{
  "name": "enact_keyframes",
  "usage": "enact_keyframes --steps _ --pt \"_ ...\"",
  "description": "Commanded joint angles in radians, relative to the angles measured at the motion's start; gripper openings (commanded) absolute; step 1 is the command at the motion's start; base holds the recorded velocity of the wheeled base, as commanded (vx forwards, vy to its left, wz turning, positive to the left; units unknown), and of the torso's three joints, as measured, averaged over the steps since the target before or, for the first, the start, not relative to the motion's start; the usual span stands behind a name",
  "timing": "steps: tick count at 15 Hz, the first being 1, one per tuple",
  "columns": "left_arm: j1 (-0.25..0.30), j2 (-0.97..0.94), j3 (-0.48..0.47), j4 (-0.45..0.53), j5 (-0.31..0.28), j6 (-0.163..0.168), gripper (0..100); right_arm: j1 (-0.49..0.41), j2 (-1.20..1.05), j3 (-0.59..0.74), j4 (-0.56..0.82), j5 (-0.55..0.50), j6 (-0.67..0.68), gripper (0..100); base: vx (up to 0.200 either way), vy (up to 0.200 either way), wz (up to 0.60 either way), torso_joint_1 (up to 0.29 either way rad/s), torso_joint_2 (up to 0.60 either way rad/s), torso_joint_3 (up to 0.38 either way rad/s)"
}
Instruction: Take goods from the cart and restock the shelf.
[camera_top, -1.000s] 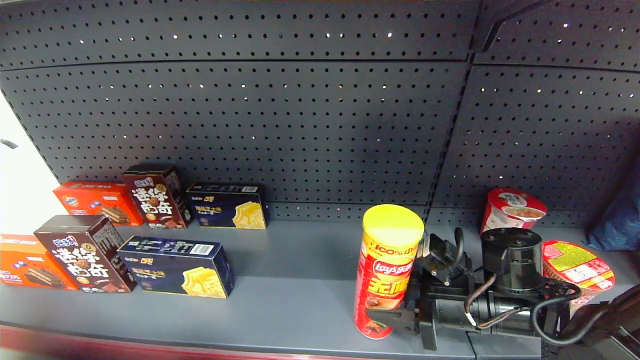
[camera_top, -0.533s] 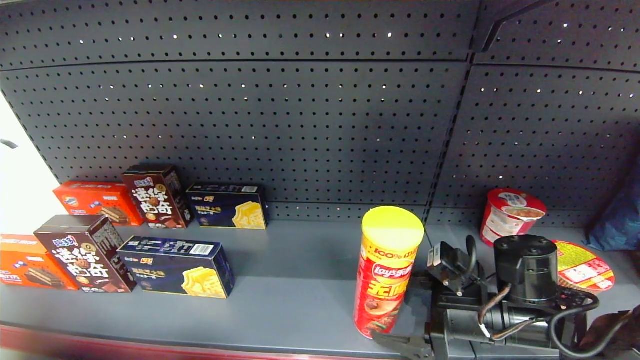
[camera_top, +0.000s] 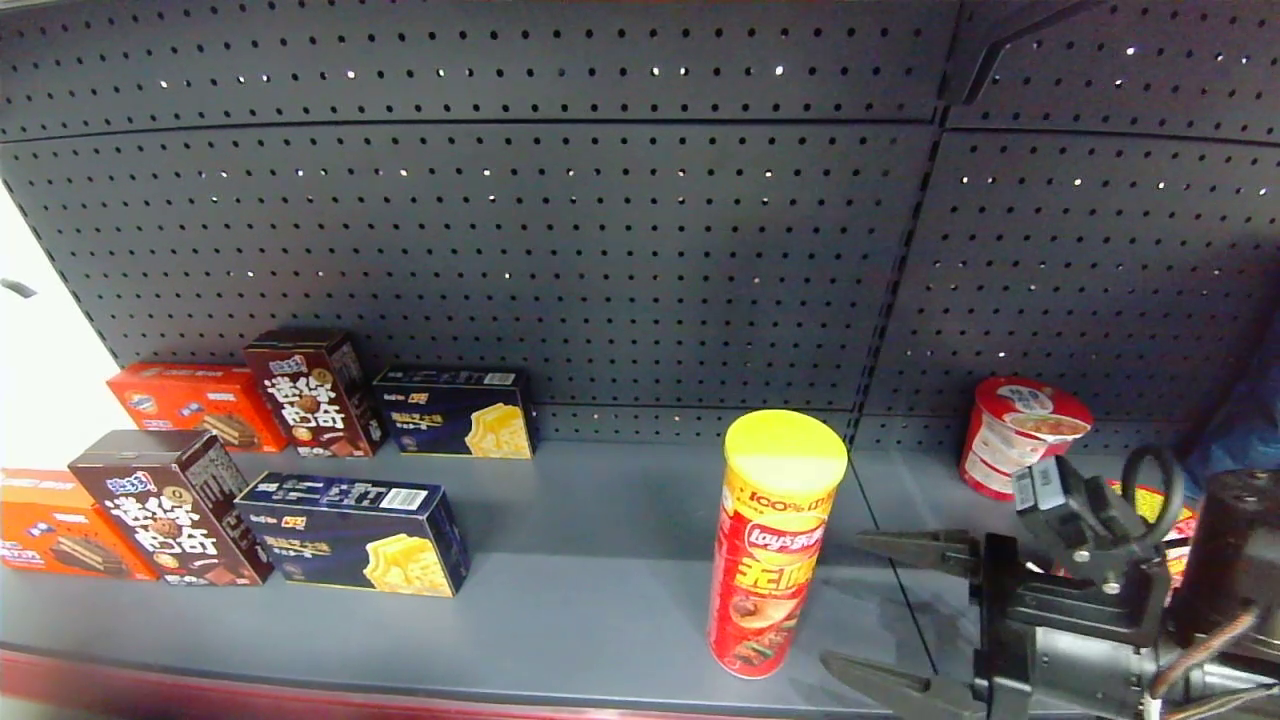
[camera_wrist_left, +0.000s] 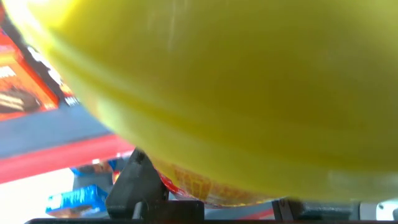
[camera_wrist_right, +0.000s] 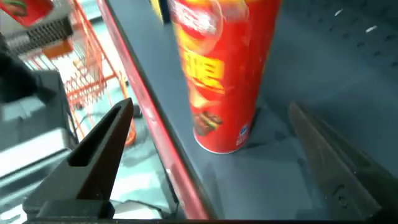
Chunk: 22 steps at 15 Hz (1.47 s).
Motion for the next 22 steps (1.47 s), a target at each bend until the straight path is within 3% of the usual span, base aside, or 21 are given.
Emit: enact_keyframes --steps 1,2,4,5,6,7,10,12,13,14,16,18,19,20,21,22 --pt "-0.001 0.007 -0.037 0.003 0.000 0.000 0 0.051 -0.274 -0.062 0.214 -0.029 0.014 100 0.000 0.000 0.00 0.000 0.00 0.000" --pt "-0.003 0.008 -0.051 0.004 -0.002 0.000 0 0.077 -0.336 -0.096 0.338 -0.071 0.014 100 0.000 0.000 0.00 0.000 0.00 0.000" --pt "-0.012 0.042 -0.085 0.001 -0.011 0.000 0 0.105 -0.422 -0.153 0.550 -0.261 0.019 100 0.000 0.000 0.00 0.000 0.00 0.000" --pt "-0.015 0.056 -0.092 0.000 -0.016 0.000 0 0.106 -0.431 -0.154 0.569 -0.305 0.023 100 0.000 0.000 0.00 0.000 0.00 0.000" --pt "-0.034 0.110 -0.126 -0.006 -0.049 0.000 0 0.117 -0.458 -0.147 0.612 -0.436 0.023 100 0.000 0.000 0.00 0.000 0.00 0.000" --pt "-0.044 0.139 -0.146 -0.008 -0.062 0.000 0 0.138 -0.472 -0.151 0.634 -0.467 0.026 100 0.000 0.000 0.00 0.000 0.00 0.000" --pt "-0.118 0.349 -0.267 -0.057 -0.124 -0.002 0 0.178 -0.580 -0.145 0.700 -0.536 0.081 100 0.000 0.000 0.00 0.000 0.00 0.000" --pt "-0.164 0.467 -0.272 -0.198 -0.126 -0.003 0 0.172 -0.659 -0.142 0.732 -0.572 0.158 100 0.000 0.000 0.00 0.000 0.00 0.000" --pt "-0.164 0.467 -0.272 -0.198 -0.126 -0.003 0 0.172 -0.659 -0.142 0.732 -0.572 0.158 100 0.000 0.000 0.00 0.000 0.00 0.000" --pt "-0.204 0.579 -0.275 -0.316 -0.129 -0.045 0 0.171 -0.768 -0.144 0.843 -0.631 0.175 100 0.000 0.000 0.00 0.000 0.00 0.000" --pt "-0.218 0.660 -0.296 -0.336 -0.129 -0.054 0 0.157 -0.862 -0.153 0.944 -0.646 0.175 100 0.000 0.000 0.00 0.000 0.00 0.000" --pt "-0.230 0.742 -0.310 -0.364 -0.132 -0.054 0 0.045 -0.923 -0.151 0.967 -0.648 0.177 100 0.000 0.000 0.00 0.000 0.00 0.000" --pt "-0.242 0.772 -0.313 -0.397 -0.183 -0.057 0 -0.013 -0.955 -0.144 0.970 -0.646 0.178 100 0.000 0.000 0.00 0.000 0.00 0.000" --pt "-0.241 0.778 -0.313 -0.402 -0.194 -0.057 0 -0.020 -0.960 -0.142 0.970 -0.646 0.178 100 0.000 0.000 0.00 0.000 0.00 0.000" --pt "-0.230 0.847 -0.332 -0.440 -0.278 -0.057 0 -0.063 -1.015 -0.131 0.994 -0.648 0.181 100 0.000 0.000 0.00 0.000 0.00 0.000" --pt "-0.230 0.870 -0.339 -0.445 -0.284 -0.055 0 -0.072 -1.031 -0.133 1.013 -0.648 0.181 100 0.000 0.000 0.00 0.000 0.00 0.000"
